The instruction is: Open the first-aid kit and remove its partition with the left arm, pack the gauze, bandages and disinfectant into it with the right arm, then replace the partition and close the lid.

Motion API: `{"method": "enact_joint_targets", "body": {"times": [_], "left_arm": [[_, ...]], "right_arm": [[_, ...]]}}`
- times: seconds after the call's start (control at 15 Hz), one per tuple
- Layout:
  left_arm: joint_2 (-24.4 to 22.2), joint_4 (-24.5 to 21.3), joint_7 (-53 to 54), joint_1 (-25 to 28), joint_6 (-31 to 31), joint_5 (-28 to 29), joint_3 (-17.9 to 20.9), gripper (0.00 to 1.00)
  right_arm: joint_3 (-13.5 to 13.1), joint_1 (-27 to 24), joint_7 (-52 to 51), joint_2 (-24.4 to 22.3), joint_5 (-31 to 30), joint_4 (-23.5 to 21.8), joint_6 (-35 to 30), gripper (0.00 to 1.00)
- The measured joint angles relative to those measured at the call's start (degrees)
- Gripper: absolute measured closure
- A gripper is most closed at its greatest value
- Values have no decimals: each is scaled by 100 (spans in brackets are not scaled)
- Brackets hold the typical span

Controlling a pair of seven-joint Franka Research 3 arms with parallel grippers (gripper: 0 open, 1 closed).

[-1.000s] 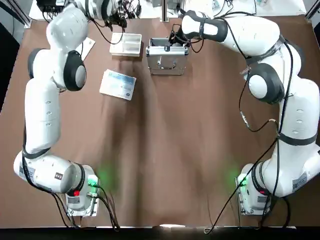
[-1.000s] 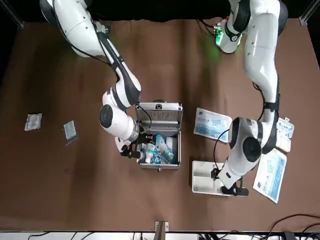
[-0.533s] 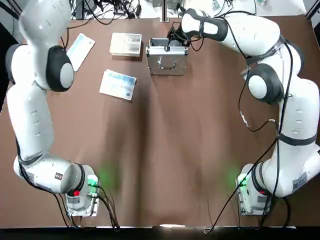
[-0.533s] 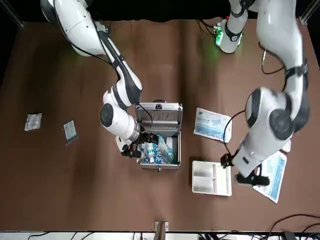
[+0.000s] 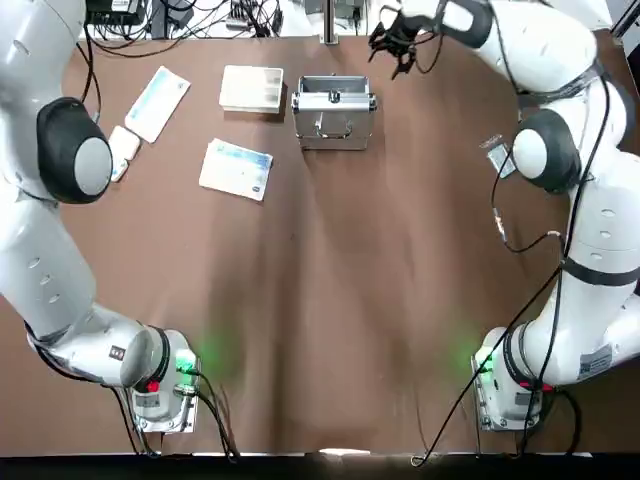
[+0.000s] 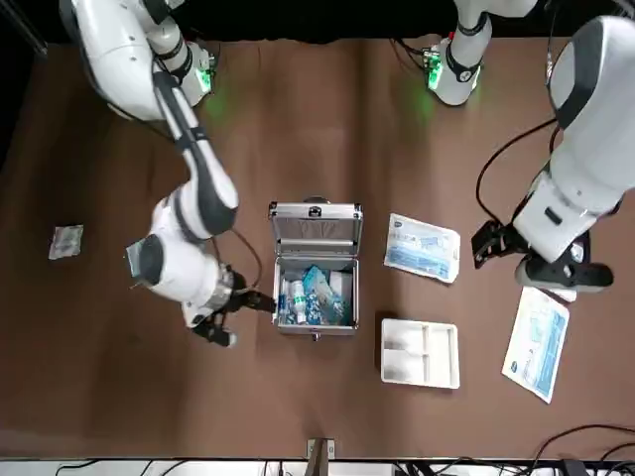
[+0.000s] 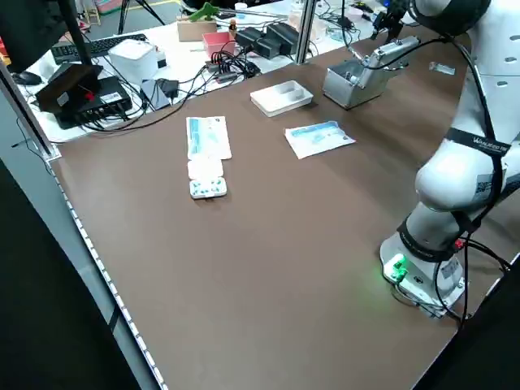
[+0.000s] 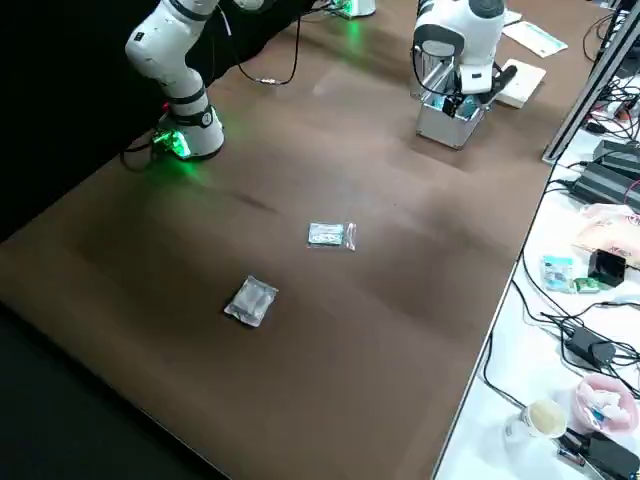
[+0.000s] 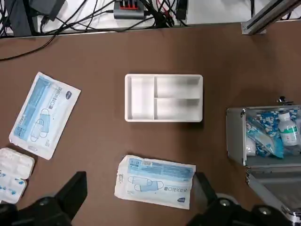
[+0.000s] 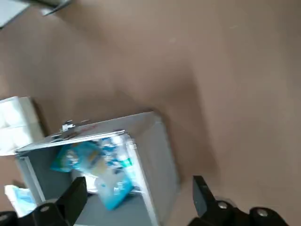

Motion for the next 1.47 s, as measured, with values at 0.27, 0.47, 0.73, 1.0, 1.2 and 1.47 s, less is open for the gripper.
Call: {"method": "enact_joint_targets", "body": {"times": [0.27,0.47,0.73,1.0,1.2,1.47], "left_arm": [[15,-98,-11,3,-9,0,0,0],[23,-121,-17,29,-6,0,6,0],[23,-121,-17,81,-6,1,8,0],[23,-124,-17,50,-6,1,-7,0],[24,-127,-17,49,-6,1,-8,0],[24,-128,-17,55,-6,1,-5,0]], "right_arm": [[-7,-541,-352,-49,-401,94,-730,1],[-40,-1119,-1278,-48,-494,91,-1725,1],[-50,-2113,-2901,-36,-1025,-23,-2159,1],[-45,-2655,-4270,36,-1837,-299,-2163,1],[-42,-2713,-5016,336,-2638,-438,-2157,1],[-47,-2894,-5696,550,-2721,-576,-2125,1]]}}
